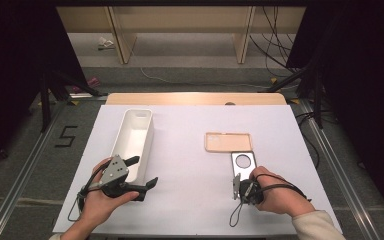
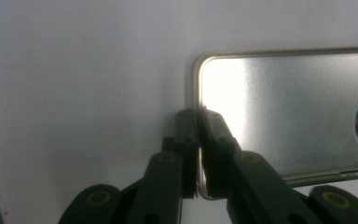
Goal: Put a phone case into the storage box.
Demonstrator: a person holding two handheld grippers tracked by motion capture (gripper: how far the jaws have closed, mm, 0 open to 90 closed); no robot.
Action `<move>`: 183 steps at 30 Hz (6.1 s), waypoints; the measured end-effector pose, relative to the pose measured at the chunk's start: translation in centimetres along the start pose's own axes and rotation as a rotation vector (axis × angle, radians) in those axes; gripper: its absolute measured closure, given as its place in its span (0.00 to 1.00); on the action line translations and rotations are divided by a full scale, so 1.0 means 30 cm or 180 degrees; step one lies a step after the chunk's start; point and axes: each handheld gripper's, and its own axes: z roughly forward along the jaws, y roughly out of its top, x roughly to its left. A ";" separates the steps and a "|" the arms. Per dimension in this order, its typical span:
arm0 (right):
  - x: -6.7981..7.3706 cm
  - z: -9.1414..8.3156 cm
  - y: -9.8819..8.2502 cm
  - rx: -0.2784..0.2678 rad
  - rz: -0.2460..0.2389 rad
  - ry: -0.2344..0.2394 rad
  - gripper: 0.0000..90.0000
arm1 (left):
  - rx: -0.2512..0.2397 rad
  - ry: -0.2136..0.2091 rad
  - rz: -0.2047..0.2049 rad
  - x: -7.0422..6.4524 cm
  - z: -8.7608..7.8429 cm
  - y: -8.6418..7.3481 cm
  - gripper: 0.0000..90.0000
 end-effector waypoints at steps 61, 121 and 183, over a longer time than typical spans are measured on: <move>-0.009 -0.086 -0.008 -0.1565 0.0351 -0.0345 0.99 | -0.0006 0.0010 -0.0028 -0.002 0.009 0.005 0.14; 0.034 -0.112 0.198 -0.1883 -0.0036 -0.0565 0.99 | 0.1012 -0.0213 -0.1005 0.002 0.504 0.342 0.61; -0.054 -0.119 0.065 -0.3017 0.1797 -0.0655 0.35 | 0.0220 0.0220 -0.0783 0.086 0.336 0.392 0.98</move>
